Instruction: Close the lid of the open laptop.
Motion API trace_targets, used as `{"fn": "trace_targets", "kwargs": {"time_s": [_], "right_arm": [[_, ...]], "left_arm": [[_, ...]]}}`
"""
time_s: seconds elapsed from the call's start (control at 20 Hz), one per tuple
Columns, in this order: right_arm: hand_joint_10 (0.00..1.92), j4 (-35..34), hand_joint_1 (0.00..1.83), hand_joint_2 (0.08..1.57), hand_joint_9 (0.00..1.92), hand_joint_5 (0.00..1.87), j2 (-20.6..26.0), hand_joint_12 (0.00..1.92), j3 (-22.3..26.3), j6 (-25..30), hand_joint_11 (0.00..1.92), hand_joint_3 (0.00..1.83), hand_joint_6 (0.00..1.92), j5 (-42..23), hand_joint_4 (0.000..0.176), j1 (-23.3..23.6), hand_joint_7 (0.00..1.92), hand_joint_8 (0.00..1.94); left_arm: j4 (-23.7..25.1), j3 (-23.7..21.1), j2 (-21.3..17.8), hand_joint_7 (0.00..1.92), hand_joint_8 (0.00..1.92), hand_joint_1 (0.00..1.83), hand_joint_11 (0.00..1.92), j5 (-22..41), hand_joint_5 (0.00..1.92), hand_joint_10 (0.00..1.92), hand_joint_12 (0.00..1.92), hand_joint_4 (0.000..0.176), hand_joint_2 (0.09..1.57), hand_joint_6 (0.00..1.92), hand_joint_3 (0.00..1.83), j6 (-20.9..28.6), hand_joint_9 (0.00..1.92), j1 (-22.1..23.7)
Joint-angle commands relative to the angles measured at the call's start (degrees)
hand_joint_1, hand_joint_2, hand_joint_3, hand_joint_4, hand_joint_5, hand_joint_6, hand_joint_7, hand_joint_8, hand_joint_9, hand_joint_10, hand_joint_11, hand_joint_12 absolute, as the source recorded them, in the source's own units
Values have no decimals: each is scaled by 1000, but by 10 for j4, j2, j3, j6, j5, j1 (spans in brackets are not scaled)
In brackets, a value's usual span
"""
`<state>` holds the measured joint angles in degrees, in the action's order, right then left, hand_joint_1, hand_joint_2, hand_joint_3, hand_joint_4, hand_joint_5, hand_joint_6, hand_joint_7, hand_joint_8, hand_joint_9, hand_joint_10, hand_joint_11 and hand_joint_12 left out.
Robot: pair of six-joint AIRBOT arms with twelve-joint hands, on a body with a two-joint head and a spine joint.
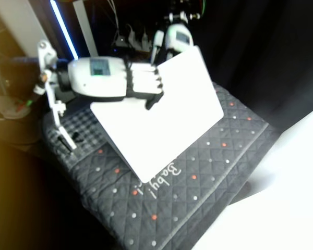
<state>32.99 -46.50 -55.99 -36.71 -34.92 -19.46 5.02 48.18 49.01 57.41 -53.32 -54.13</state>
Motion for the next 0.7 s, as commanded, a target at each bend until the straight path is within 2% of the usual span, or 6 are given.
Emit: {"fn": "trace_targets", "kwargs": {"time_s": [0.0, 0.15, 0.2, 0.3, 0.35, 0.65], "right_arm": [[1886, -14, 549, 1241, 258, 0, 6, 1921, -1, 5, 295, 5, 1567, -52, 0, -2, 217, 1671], [1913, -14, 543, 1249, 122, 0, 1, 1921, -3, 20, 220, 1, 1113, -50, 0, -45, 96, 1610], [1867, -14, 551, 1242, 128, 0, 1, 1921, -3, 23, 202, 0, 1385, -49, 0, -57, 144, 1586], [1780, -14, 549, 1251, 118, 0, -2, 1921, -3, 27, 143, 2, 1562, -38, 0, -73, 149, 1511], [1825, -14, 561, 1295, 137, 0, -3, 1921, -2, 29, 207, 13, 1614, -30, 0, -82, 143, 1570], [1621, -9, 457, 1366, 82, 1, -5, 1921, 4, 32, 143, 3, 1463, -7, 0, -114, 107, 1290]], "left_arm": [[-3, -5, -11, 907, 1481, 1001, 617, 116, 687, 1631, 1740, 0, 1289, 1417, 1, 0, 886, -3], [-11, -18, -38, 851, 1813, 858, 817, 189, 562, 1919, 1920, 0, 1359, 1673, 49, -3, 928, -17], [-18, -24, -45, 870, 1869, 786, 962, 207, 540, 1921, 1921, 67, 1373, 1713, 46, -17, 995, -20], [-40, -28, -56, 835, 1911, 615, 1036, 227, 419, 1921, 1921, 110, 1451, 1879, 71, -33, 995, -27], [-51, -23, -57, 522, 1921, 941, 550, 232, 367, 1921, 1921, 0, 1418, 1799, 111, -33, 528, -28], [-63, -20, -56, 470, 1880, 951, 361, 254, 414, 1901, 1921, 20, 1455, 1785, 6, -39, 333, -27]]}}
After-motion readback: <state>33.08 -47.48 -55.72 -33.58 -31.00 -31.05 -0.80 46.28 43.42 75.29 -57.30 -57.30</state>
